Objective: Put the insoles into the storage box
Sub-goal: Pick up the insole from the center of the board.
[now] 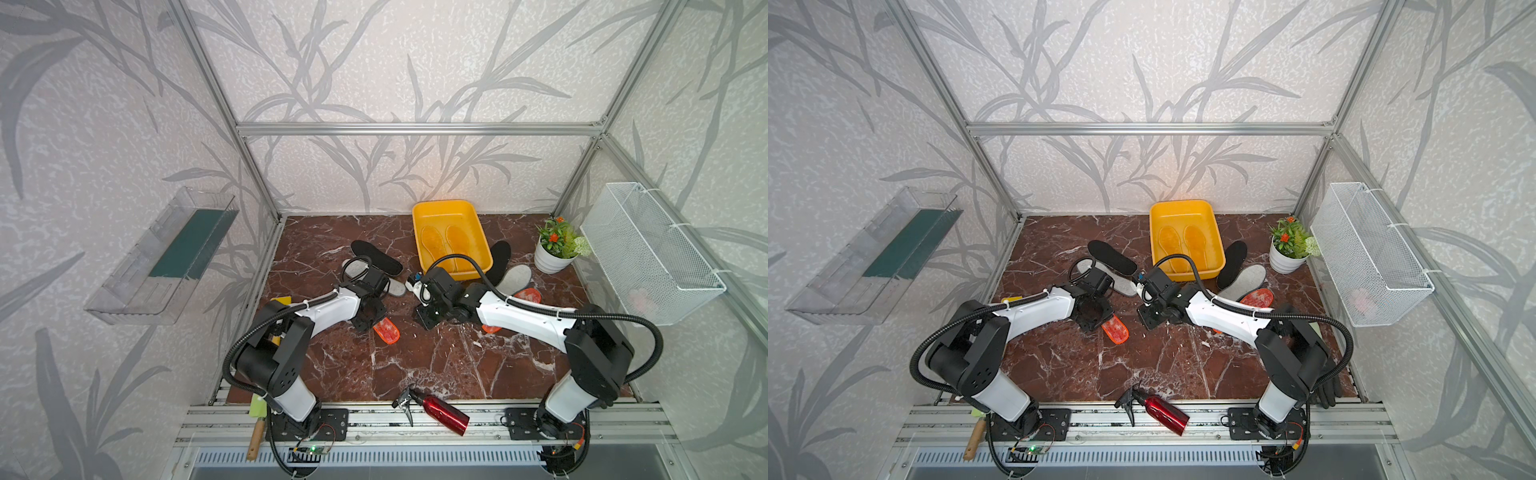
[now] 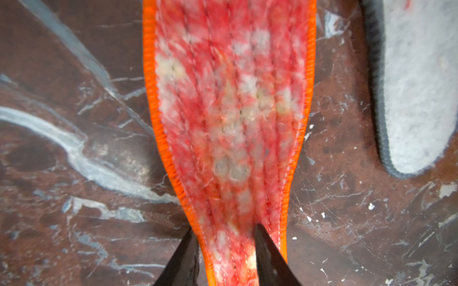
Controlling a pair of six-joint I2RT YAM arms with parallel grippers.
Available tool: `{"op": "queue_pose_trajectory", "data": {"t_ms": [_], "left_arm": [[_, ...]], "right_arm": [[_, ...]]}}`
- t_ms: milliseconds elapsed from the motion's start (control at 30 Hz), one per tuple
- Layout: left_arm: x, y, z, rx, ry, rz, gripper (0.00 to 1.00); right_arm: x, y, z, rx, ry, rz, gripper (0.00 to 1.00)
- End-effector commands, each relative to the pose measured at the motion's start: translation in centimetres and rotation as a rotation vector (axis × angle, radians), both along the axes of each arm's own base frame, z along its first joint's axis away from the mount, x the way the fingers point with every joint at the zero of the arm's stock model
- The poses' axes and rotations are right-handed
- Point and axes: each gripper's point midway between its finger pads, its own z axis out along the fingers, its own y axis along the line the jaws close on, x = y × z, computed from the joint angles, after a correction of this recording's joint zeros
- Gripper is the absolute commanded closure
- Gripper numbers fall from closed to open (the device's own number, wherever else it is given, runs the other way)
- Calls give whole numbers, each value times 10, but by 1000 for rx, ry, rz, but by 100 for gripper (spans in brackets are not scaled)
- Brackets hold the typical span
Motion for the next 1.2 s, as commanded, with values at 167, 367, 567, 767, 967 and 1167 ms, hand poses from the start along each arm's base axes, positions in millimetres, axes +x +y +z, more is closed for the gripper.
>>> {"op": "queue_pose_trajectory", "data": {"t_ms": [167, 367, 567, 767, 967, 1167], "left_arm": [[-20, 5, -28, 42, 115, -6, 78], [-19, 3, -30, 36, 121, -18, 85], [-20, 3, -28, 38, 119, -23, 96], [-18, 7, -11, 54, 85, -47, 100], [-16, 15, 36, 71, -7, -78, 100], [-6, 15, 89, 31, -179, -113, 100]], "right_arm": [[3, -5, 16, 35, -36, -12, 69], [3, -9, 16, 34, -37, -23, 69], [3, -12, 16, 29, -33, -24, 69], [-1, -11, 30, 47, -10, -8, 69], [-6, -11, 56, 63, 26, 22, 67], [-5, -13, 88, 107, 20, 11, 67]]}}
